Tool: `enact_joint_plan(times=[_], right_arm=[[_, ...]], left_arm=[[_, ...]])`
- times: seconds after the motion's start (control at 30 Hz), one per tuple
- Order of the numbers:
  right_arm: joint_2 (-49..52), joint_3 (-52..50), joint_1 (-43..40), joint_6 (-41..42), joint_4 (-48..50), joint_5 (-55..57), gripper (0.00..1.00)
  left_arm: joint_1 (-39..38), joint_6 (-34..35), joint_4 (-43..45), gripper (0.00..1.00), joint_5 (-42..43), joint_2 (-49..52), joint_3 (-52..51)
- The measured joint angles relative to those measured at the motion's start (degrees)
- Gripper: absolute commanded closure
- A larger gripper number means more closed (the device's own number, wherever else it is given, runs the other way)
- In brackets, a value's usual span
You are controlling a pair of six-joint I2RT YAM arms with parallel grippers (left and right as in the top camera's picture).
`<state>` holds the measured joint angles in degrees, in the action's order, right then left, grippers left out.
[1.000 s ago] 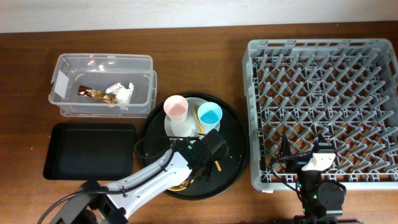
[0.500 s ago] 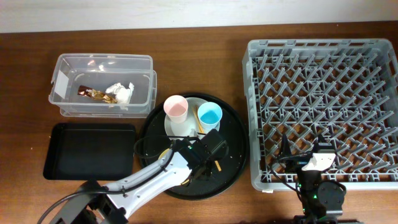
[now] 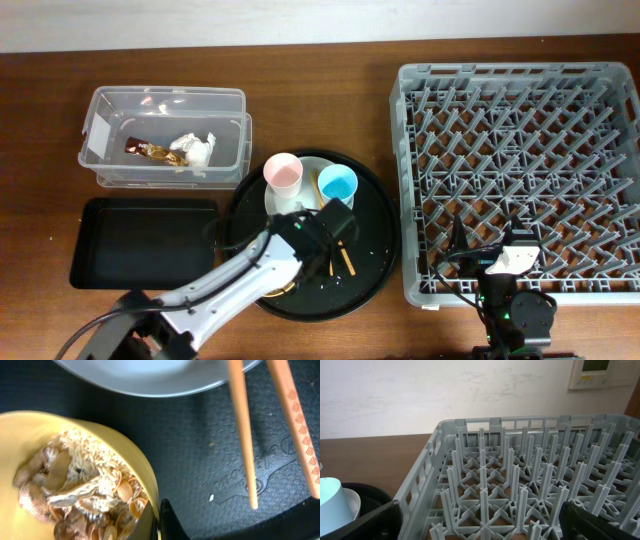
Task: Sort waste into correct bins and load items into the dishwasher rack
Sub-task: 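Tip the yellow bowl over the black tray to dump scraps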
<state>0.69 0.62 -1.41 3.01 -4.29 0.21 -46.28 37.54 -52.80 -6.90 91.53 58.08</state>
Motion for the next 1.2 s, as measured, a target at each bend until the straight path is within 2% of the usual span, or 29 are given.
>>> enact_joint_plan(times=[0.13,0.23,0.4,0.47,0.5,0.6,0.67,0.8,0.93,1.1,1.2], right_arm=[[0.0,0.0,0.0,0.04,0.0,0.0,0.02],[0.0,0.0,0.0,0.02,0.0,0.0,0.02],[0.0,0.0,0.0,0.02,0.0,0.02,0.02],[0.0,0.0,0.0,0.02,0.0,0.0,0.02],[0.0,0.0,0.02,0.02,0.0,-0.02,0.02],[0.0,0.0,0.0,-0.02,0.0,0.0,0.02],[0.0,0.0,0.0,0.02,0.0,0.02,0.02],[0.0,0.0,0.0,0.02,0.0,0.0,0.02],[0.0,0.0,0.0,0.02,0.0,0.0,0.02],[0.0,0.0,0.0,-0.02,0.0,0.0,0.02],[0.0,0.0,0.0,0.0,0.0,0.0,0.02]], left_arm=[[4.98,-4.66,-3.28,1.0,0.37,-8.17,4.61],[14.1,-9.6,-5.62,0.99,0.66,-12.52,4.7],[38.05,-16.04,-6.6,0.99,2.12,-13.33,4.72],[47.39,-18.43,-5.51,1.0,5.79,-13.33,4.72],[54.51,-20.65,-3.98,0.99,9.03,-13.33,4.72],[65.85,-25.53,-2.78,0.99,18.8,-13.44,4.72],[74.14,-29.77,0.63,0.99,29.51,-13.62,4.11],[89.22,-33.92,13.14,1.0,54.47,-14.12,-6.67],[92.13,-38.36,17.11,1.0,69.85,-10.05,-10.34],[92.32,-44.04,18.18,1.0,85.64,0.24,-10.43],[92.83,-45.68,19.54,1.0,93.33,2.36,-10.54]])
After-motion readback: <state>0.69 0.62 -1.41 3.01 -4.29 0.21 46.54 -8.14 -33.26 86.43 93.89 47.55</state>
